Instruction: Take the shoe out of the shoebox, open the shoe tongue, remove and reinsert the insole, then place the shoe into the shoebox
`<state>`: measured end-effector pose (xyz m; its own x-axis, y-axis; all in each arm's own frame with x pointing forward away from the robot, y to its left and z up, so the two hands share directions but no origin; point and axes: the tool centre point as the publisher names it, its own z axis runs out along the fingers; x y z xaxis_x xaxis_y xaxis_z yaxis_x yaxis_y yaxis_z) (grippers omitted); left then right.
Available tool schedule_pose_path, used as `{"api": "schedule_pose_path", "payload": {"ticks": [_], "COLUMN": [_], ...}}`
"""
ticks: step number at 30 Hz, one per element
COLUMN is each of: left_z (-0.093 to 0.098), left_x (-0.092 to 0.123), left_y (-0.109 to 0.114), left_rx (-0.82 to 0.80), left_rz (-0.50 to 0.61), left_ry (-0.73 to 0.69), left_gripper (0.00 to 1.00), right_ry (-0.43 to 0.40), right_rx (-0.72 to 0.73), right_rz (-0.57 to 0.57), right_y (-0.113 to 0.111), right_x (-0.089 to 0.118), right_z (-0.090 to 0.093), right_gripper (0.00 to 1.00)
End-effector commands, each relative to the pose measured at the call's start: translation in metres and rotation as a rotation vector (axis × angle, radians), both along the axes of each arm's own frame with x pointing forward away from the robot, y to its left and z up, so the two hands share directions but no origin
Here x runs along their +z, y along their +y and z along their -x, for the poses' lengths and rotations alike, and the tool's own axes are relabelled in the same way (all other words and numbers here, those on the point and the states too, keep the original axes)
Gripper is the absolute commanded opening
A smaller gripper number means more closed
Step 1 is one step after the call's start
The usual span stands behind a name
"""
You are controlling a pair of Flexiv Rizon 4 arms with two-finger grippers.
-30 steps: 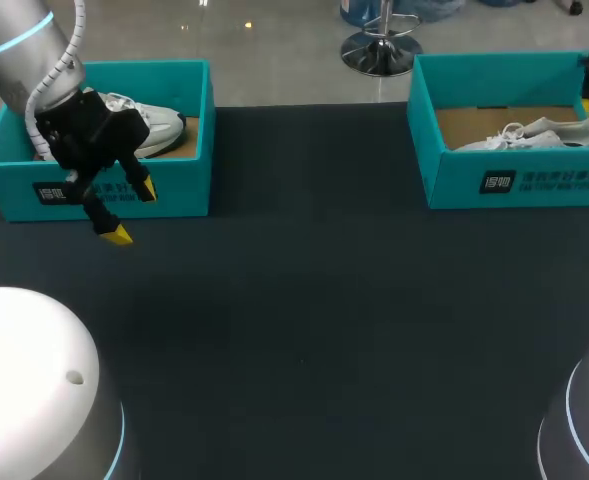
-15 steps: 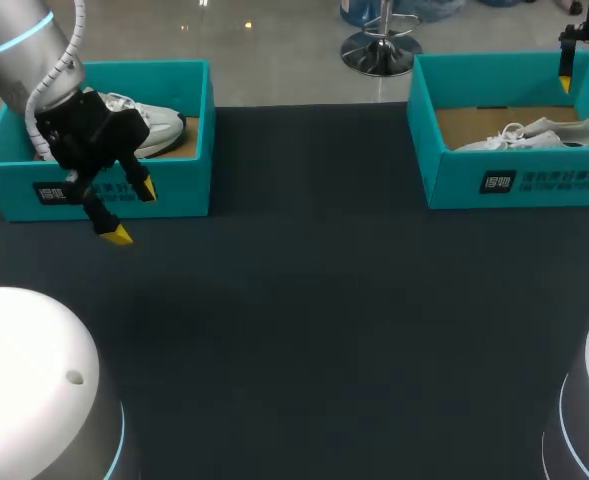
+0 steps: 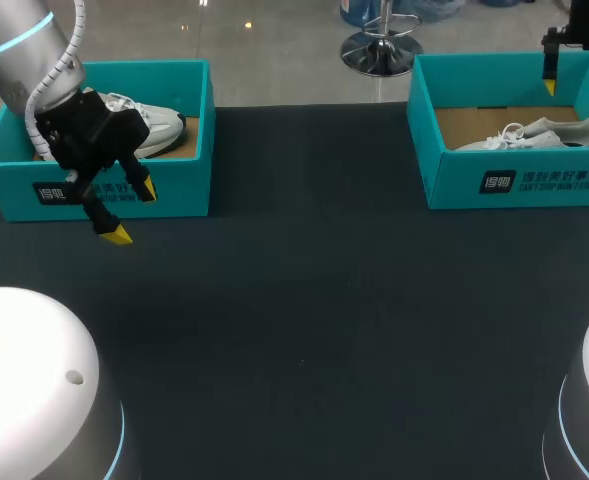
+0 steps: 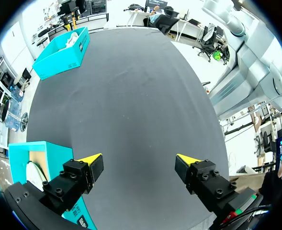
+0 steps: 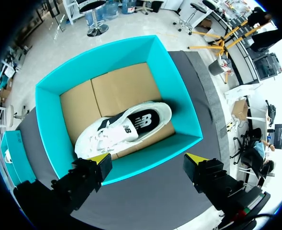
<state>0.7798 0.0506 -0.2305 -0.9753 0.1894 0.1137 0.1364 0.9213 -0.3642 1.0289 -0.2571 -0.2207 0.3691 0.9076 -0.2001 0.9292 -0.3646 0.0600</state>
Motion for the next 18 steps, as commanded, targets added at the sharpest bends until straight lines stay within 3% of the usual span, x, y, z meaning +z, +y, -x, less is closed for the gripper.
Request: {"api": "schedule_pose_path", "payload": {"ticks": [1, 10, 15, 18], "left_z": [0.000, -0.003, -0.031, -0.051], "left_x": [0.000, 0.005, 0.036, 0.043], "left_y": [0.000, 0.004, 0.028, 0.038], "left_rx": [0.000, -0.004, 0.002, 0.014], "left_rz": [-0.003, 0.006, 0.009, -0.025], "left_ry": [0.000, -0.025, -0.158, -0.221], "left_gripper": [1.00, 1.00, 1.00, 1.00], "right_ry": [-0.013, -0.013, -0.013, -0.013], "right_rx": [0.002, 0.002, 0.002, 0.002], "right_rz": [0.003, 0.003, 0.003, 0.003], "right_y": [0.000, 0.000, 0.000, 0.000], "right_x": [0.000, 0.000, 0.000, 0.000], "right_z": [0.003, 0.003, 0.003, 0.003], "right_gripper": [1.00, 1.00, 1.00, 1.00]}}
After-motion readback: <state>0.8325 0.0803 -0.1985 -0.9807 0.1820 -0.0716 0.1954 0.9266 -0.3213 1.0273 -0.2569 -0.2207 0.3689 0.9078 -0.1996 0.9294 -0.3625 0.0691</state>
